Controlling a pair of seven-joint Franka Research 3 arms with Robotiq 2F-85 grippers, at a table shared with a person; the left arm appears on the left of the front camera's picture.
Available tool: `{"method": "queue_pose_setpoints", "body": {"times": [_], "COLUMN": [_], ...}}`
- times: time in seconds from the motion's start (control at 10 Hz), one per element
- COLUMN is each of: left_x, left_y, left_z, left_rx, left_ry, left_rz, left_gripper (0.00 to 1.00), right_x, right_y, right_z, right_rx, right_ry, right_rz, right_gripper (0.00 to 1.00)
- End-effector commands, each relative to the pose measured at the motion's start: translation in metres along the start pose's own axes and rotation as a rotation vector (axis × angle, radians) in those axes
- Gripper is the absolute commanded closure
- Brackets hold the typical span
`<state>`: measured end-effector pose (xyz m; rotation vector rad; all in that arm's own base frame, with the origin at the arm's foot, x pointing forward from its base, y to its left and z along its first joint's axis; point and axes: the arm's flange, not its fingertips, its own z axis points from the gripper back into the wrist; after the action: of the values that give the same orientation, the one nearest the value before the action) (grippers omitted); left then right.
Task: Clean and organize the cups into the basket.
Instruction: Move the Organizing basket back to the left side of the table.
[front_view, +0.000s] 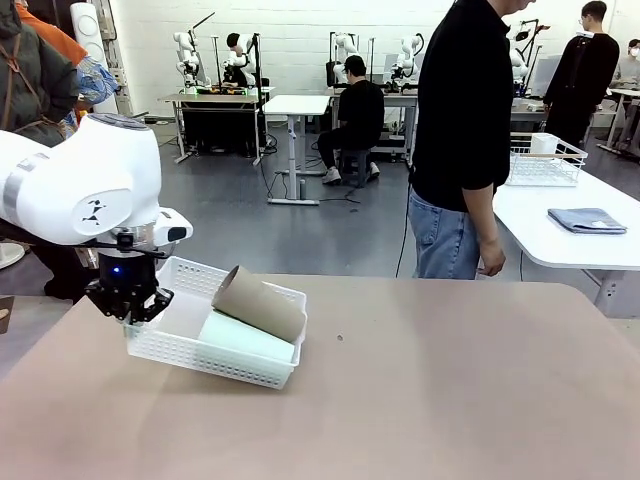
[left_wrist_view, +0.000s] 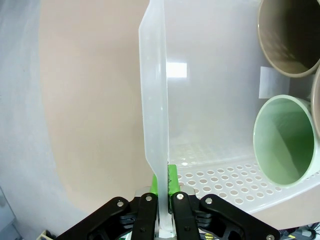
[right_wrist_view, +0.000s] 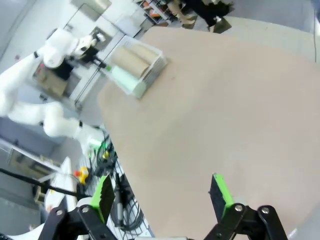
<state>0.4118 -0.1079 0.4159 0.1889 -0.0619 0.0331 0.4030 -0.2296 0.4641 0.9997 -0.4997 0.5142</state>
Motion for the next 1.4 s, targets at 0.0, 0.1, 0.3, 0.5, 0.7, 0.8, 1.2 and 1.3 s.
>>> {"method": "queue_pose_setpoints", "body": {"times": [0.0, 0.1, 0.3, 0.5, 0.7, 0.8, 1.2, 1.3], "left_x": [-0.002, -0.002, -0.002, -0.002, -0.002, -0.002, -0.002, -0.002], "left_y": [-0.010, -0.010, -0.010, -0.010, -0.010, -0.010, -0.010, -0.010], "left_z": [0.002, 0.002, 0.002, 0.002, 0.002, 0.002, 0.002, 0.002], "left_rx": [0.004, 0.004, 0.004, 0.004, 0.004, 0.004, 0.004, 0.004], "left_ry": [-0.004, -0.004, -0.004, -0.004, -0.004, -0.004, -0.004, -0.004], "left_rz": [-0.025, -0.025, -0.025, -0.025, -0.025, -0.025, -0.025, -0.025], "left_gripper": [0.95, 0.95, 0.95, 0.95, 0.95, 0.95, 0.95, 0.95], "right_x": [-0.024, -0.049, -0.085, -0.104, -0.106, -0.106, -0.108, -0.100], "right_y": [-0.020, -0.032, -0.043, -0.040, -0.024, -0.016, -0.023, -0.026], "right_z": [0.034, 0.057, 0.079, 0.094, 0.094, 0.094, 0.104, 0.096], "right_rx": [-0.009, -0.045, -0.071, -0.067, 0.119, 0.241, 0.254, 0.202], "right_ry": [-0.136, -0.169, -0.217, -0.228, -0.208, -0.157, -0.192, -0.166], "right_rz": [-0.103, -0.168, -0.254, -0.276, -0.247, -0.219, -0.234, -0.250], "right_gripper": [0.00, 0.00, 0.00, 0.00, 0.00, 0.00, 0.00, 0.00]}}
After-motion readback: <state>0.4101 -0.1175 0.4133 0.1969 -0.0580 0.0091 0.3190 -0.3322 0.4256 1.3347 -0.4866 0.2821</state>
